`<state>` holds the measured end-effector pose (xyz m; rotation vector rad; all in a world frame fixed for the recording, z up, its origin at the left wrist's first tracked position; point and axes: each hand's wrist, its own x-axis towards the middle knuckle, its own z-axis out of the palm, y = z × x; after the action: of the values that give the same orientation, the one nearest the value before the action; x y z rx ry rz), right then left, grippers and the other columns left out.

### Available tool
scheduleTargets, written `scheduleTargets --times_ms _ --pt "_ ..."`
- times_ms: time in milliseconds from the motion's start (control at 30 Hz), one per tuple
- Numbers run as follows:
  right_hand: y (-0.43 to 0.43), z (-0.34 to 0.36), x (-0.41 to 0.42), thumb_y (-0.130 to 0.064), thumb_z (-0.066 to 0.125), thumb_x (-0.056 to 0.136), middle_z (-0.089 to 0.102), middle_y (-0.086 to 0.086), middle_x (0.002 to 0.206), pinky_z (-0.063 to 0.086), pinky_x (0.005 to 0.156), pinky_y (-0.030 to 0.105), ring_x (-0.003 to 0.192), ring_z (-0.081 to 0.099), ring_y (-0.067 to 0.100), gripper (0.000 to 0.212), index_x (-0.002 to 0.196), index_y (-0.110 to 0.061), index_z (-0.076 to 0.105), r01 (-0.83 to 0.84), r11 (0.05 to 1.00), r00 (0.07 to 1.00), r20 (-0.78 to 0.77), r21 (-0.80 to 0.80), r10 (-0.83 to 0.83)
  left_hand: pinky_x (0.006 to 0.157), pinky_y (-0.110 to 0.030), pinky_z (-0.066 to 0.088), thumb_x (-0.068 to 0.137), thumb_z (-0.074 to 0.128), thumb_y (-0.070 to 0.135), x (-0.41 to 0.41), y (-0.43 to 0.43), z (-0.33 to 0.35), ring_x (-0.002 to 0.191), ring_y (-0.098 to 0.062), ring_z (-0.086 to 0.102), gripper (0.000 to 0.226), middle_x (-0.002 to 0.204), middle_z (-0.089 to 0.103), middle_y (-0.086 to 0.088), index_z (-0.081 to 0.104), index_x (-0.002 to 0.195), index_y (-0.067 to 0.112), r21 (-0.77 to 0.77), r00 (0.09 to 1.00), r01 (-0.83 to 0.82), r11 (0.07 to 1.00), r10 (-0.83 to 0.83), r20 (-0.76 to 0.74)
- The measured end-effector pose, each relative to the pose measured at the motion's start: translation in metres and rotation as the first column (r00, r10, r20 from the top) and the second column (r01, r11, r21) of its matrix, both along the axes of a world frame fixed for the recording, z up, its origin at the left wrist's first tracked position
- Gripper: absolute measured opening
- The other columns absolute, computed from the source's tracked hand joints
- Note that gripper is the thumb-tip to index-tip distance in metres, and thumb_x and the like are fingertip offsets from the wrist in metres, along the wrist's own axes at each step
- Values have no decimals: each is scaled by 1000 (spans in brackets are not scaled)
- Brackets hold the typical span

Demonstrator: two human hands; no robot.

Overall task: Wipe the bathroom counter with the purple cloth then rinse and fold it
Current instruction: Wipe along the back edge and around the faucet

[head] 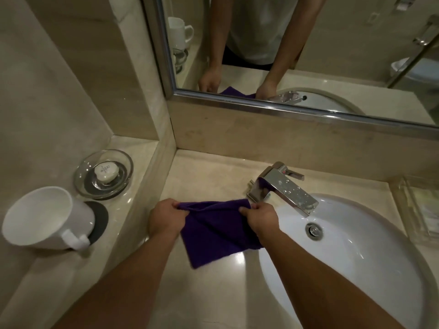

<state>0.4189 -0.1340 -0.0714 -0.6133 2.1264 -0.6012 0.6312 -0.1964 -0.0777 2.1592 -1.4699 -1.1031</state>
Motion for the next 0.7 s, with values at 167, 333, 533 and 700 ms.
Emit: scheduleTargets --times_ms 167,333,533,700 --pt "2 17 15 -23 57 91 59 9 122 49 91 40 107 58 28 37 127 -15 54 -19 996 984 -176 -90 3 92 -39 50 88 68 26 -13 2 24 118 -23 55 50 134 54 -2 51 135 22 -314 944 271 910 -186 273" --pt "32 13 55 -19 61 82 49 9 136 50 92 42 117 54 28 40 121 -18 60 -299 938 814 -560 -173 157 119 -41 25 94 52 35 -20 42 -16 147 -25 26 61 159 30 -7 36 150 19 -248 648 733 633 -539 538" --pt "55 -26 74 -37 45 87 56 15 141 31 117 46 134 51 33 53 131 -14 62 -519 849 609 -655 97 447 117 -47 26 100 25 43 -14 56 -62 147 -27 26 56 158 31 -6 31 151 21 -193 580 788 585 -599 553" --pt "19 -33 68 -39 37 89 54 23 141 39 106 49 130 53 39 60 134 -6 60 -577 785 561 -588 226 582 118 -46 18 101 22 44 -22 21 -67 149 -26 18 57 161 26 -5 22 154 23 -196 565 796 573 -587 580"
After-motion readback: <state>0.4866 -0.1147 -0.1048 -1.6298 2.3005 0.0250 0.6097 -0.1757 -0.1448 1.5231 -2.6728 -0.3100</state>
